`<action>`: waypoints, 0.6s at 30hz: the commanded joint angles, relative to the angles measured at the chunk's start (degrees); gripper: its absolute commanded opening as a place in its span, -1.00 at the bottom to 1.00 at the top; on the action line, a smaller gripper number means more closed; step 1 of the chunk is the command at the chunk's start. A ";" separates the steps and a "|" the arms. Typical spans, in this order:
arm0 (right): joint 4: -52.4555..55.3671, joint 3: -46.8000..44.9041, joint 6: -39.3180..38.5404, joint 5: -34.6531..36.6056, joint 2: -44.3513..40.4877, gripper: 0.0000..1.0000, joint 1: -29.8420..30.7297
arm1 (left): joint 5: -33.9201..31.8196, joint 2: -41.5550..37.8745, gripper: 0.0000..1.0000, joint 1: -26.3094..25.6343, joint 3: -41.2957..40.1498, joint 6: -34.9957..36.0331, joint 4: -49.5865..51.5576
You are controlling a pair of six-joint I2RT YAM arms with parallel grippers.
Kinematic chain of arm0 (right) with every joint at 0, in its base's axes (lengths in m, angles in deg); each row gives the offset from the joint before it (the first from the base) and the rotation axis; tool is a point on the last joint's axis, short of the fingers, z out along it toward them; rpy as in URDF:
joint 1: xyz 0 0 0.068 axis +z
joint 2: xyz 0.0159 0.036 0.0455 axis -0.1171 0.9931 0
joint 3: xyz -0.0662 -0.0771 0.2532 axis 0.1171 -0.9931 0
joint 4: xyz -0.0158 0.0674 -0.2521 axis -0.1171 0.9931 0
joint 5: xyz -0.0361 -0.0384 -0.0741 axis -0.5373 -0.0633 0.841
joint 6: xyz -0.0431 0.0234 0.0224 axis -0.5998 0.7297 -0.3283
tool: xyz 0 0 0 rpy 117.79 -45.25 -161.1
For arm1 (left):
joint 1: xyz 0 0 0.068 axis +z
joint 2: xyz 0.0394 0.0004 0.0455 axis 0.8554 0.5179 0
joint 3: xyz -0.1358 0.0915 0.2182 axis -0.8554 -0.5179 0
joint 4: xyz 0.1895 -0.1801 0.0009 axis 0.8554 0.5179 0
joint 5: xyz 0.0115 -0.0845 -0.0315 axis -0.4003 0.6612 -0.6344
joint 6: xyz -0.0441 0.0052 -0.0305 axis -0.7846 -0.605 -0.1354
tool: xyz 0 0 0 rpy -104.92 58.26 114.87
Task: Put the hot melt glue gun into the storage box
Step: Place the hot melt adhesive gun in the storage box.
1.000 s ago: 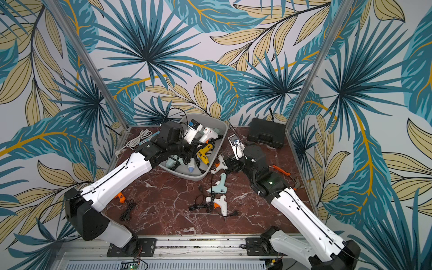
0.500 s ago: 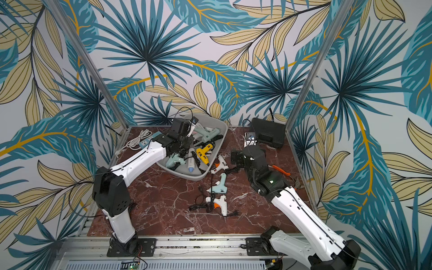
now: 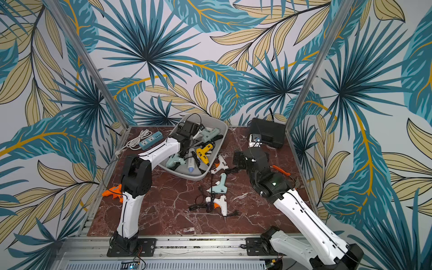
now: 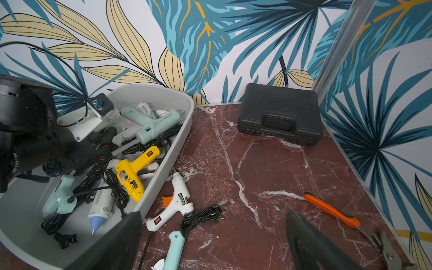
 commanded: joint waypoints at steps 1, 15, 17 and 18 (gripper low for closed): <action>1.81 -0.33 1.53 2.36 -1.16 0.99 -0.04 | -1.73 1.12 -1.00 0.23 2.81 2.92 0.03; 2.65 -0.24 3.01 2.40 -1.55 0.99 0.00 | -1.93 6.25 -0.77 -0.40 4.27 5.24 1.04; 2.68 -0.33 3.02 2.40 -1.60 0.99 -0.01 | -1.37 6.60 -0.61 -0.53 4.27 4.88 1.24; 2.78 -0.33 3.09 2.43 -1.69 0.99 -0.08 | -0.93 6.65 -0.54 -0.67 4.25 4.67 1.39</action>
